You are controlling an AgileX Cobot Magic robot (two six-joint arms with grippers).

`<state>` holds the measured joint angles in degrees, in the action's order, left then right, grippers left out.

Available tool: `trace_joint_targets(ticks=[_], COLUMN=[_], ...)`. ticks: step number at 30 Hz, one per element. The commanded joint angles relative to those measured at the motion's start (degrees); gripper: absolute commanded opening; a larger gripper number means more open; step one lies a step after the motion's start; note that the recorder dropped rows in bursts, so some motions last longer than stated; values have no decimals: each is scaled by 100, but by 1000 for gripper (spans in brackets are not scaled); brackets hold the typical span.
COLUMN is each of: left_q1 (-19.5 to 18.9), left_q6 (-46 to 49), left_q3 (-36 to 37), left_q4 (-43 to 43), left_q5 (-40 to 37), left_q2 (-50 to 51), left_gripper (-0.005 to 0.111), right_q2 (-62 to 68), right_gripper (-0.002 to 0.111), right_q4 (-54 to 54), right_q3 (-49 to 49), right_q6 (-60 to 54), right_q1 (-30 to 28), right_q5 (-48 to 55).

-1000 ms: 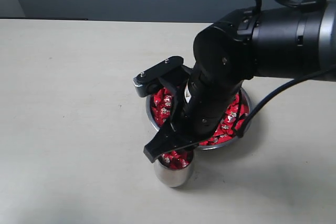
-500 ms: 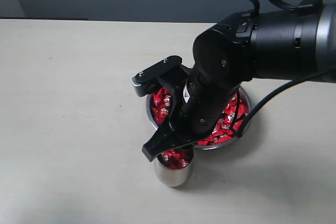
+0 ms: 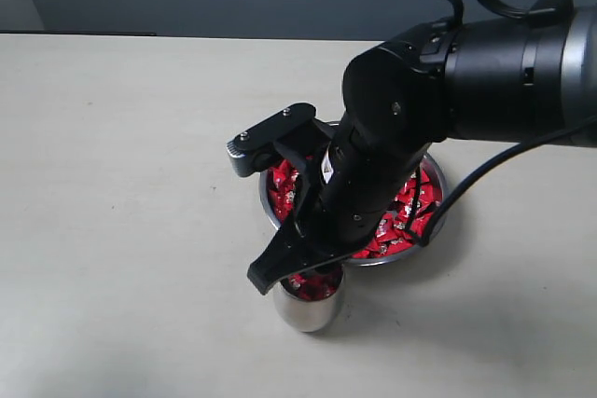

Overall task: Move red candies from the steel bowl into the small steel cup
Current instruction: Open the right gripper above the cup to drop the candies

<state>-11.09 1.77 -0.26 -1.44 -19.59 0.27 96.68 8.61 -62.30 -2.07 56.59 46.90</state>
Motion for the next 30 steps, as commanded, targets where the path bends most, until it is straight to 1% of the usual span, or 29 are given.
trace_joint_targets(ticks=[1,18,19,20,23,24,25,30], left_q1=[38,38,38,38,38,38,38,38], left_q6=[-8,-8,-8,-8,-8,-8,-8,-8], left_q3=[26,26,26,26,26,26,26,26], left_q4=[-11,-11,-11,-11,-11,-11,-11,-11], left_q5=[45,45,45,45,45,45,45,45], left_q2=[-27,-27,-27,-27,-27,-27,-27,-27], left_gripper=[0,0,0,0,0,0,0,0], right_q2=[-9,-9,-9,-9,-9,-9,-9,-9], right_gripper=[28,28,29,33,50,53,55,55], right_q4=[-15,-75,-86,-103,-103,-103,-113,-229], right_q3=[28,28,28,28,28,28,28,28], right_q6=[-52,-52,-52,-52,-52,-52,-52,-52], right_q1=[10,10,10,10,10,10,10,10], right_q5=[-58,-109,-109,-120,-119,-119,-119,-143])
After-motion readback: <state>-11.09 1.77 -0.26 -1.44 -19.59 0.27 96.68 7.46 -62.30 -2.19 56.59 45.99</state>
